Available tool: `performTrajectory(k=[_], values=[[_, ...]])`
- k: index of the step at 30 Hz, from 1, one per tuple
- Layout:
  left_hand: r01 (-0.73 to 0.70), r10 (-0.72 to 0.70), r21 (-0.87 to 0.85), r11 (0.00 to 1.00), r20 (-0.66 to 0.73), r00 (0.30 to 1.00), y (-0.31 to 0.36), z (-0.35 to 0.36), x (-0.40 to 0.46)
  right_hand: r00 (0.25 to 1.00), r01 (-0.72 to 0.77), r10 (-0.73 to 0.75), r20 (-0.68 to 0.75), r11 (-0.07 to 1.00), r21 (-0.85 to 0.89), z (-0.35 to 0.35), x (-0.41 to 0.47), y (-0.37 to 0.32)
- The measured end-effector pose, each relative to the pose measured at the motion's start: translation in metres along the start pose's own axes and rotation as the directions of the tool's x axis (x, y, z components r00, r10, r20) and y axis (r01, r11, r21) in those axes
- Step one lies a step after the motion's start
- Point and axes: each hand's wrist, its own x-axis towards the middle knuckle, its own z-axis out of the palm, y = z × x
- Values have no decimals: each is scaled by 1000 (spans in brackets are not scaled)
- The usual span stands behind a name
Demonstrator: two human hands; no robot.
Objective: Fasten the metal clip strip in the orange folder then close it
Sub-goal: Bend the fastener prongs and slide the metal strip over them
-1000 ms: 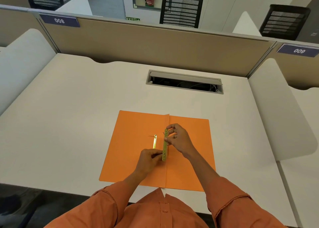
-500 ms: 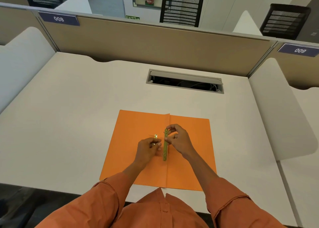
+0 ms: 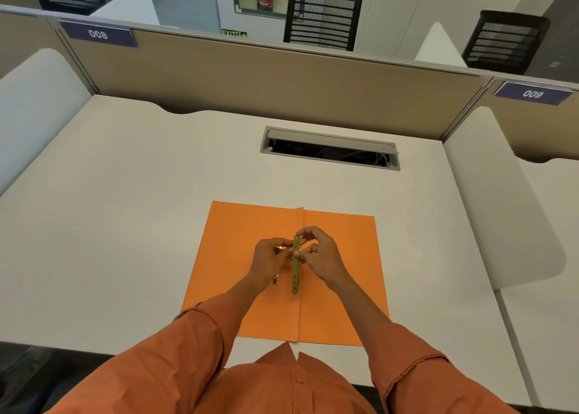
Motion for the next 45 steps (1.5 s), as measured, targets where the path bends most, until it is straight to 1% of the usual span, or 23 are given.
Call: performTrajectory(k=[2,13,16,21,25,29,32,37,41,42,45], values=[[-5,5,27,1000,3,1000,0,0,0,1000,2,-2,1,1000,7,0,0,0],[52,-52,-28,998,5,999,1,1,0,1000,0,0,4,1000,-5,1,1,2],[46,-46,-5,999,5,999,1,2,0,1000,-7,7,0,1000,-2,1,1,3],[47,-47,-17,999,5,999,2,2,0,1000,-20,20,-6,1000,2,3,2,6],[55,-53,-70,996,36,998,-1,0,-2,1000,-23,23,-17,1000,-16,4,4,9],[91,-93,-111,990,-14,996,-7,1,-8,999,-31,29,-35,999,-38,7,9,16],[76,-77,-6,997,-40,996,-14,3,-17,998,-53,50,-47,996,-68,9,12,20],[-77,85,242,967,-22,996,-33,1,-31,995,-80,72,-72,989,-122,13,17,26],[-220,201,370,903,92,975,-43,-1,-41,996,-75,64,-68,980,-184,16,21,30],[-246,211,393,886,130,969,-46,-2,-42,996,-72,61,-65,978,-194,16,22,31],[-272,184,431,860,236,954,-49,-2,-47,996,-77,65,-63,973,-218,18,24,33]])
